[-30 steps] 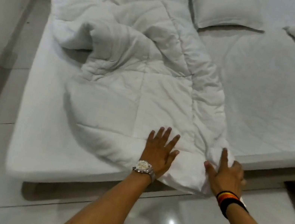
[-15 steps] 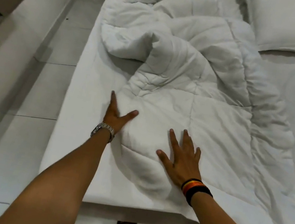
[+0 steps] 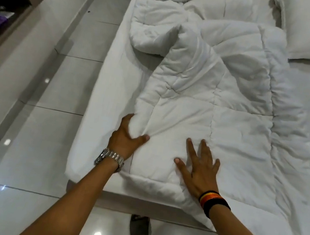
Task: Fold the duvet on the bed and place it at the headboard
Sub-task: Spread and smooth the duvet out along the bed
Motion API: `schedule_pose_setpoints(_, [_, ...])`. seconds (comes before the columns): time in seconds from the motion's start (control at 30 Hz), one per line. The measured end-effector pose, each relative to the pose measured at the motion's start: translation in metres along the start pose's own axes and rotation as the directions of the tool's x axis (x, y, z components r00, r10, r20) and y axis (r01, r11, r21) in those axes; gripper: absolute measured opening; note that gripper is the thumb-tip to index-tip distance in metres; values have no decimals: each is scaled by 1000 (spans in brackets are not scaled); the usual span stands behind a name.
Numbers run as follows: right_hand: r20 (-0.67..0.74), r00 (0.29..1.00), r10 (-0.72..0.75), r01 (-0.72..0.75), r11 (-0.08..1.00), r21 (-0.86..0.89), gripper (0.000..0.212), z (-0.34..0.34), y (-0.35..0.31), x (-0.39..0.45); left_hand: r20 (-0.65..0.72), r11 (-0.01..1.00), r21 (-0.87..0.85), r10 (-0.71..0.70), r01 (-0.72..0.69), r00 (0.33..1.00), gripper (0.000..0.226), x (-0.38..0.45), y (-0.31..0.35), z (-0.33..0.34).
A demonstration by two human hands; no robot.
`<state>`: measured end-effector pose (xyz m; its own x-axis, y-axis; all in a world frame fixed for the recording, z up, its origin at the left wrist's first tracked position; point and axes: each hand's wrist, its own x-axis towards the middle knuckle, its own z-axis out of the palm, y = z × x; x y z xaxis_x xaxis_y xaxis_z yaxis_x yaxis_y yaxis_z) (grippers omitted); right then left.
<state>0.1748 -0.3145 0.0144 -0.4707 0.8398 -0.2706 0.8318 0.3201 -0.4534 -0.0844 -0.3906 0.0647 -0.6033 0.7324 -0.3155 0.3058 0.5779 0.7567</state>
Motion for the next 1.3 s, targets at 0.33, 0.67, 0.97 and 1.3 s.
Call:
schedule_pose_setpoints(0.33, [250,968,-2,72,959,-273,92,64,10,-113,66,803,417,-494,426,867,129,-124,-130,-30])
schedule_pose_setpoints(0.67, [103,995,-5,34,958,-285,79,46,-12,-18,-122,936,-22,-351,351,929,131,-27,-113,5])
schedule_pose_setpoints(0.97, [155,985,-79,117,960,-256,82,80,-20,-24,-271,900,83,-393,428,879,119,-5,-145,-42])
schedule_pose_setpoints(1.3, [-199,891,407,-434,894,-111,78,-15,132,-34,7,804,544,283,-241,959,85,-26,-59,131])
